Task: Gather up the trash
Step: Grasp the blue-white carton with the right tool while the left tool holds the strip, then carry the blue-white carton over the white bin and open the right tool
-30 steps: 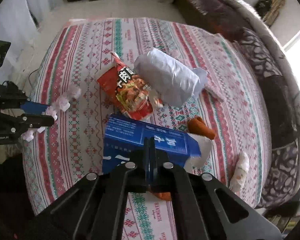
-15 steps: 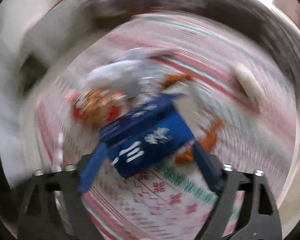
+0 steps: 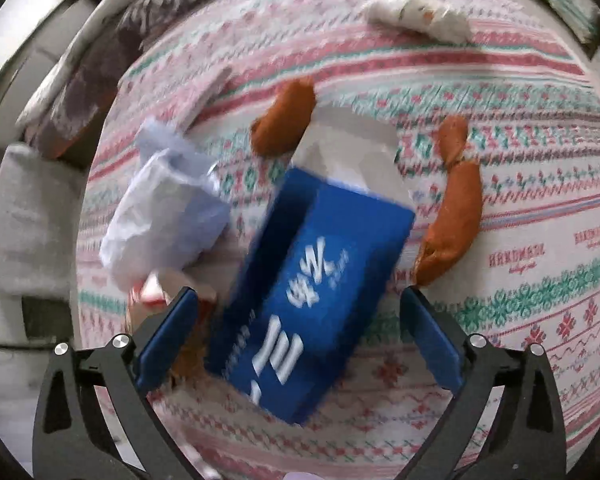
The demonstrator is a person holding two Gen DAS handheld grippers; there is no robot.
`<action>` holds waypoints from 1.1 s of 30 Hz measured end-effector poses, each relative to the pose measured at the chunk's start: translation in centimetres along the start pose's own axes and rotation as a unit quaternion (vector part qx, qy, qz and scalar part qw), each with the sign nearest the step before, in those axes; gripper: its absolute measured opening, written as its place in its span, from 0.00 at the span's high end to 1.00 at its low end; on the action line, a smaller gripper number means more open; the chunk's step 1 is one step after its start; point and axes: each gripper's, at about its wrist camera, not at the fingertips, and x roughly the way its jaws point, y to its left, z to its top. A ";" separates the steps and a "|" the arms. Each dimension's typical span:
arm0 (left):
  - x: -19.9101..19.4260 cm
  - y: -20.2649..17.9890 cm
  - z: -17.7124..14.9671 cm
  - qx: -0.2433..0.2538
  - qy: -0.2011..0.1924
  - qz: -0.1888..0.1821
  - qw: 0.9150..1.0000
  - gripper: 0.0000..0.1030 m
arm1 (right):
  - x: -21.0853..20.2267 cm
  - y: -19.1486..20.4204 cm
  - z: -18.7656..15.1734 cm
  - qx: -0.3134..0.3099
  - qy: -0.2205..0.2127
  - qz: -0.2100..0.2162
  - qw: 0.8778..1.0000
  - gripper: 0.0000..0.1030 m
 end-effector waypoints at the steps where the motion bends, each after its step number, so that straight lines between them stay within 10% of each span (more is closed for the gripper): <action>1: -0.1 0.0 0.1 0.001 -0.002 0.001 1.000 0.77 | -0.1 -0.1 0.1 0.001 -0.007 0.000 1.000 0.16; 5: -0.3 -0.1 0.3 -0.004 -0.007 -0.001 1.000 0.77 | -0.6 -1.3 0.7 -0.021 -0.014 0.018 1.000 0.52; 21: -2.7 -4.9 0.0 0.032 -0.057 0.029 0.997 0.77 | -9.4 -3.9 -3.8 -0.170 -0.106 0.080 0.976 0.82; 33: -3.6 -10.2 -1.6 0.095 -0.077 0.046 0.991 0.77 | -13.8 -9.7 -4.7 -0.178 -0.151 0.072 0.970 0.83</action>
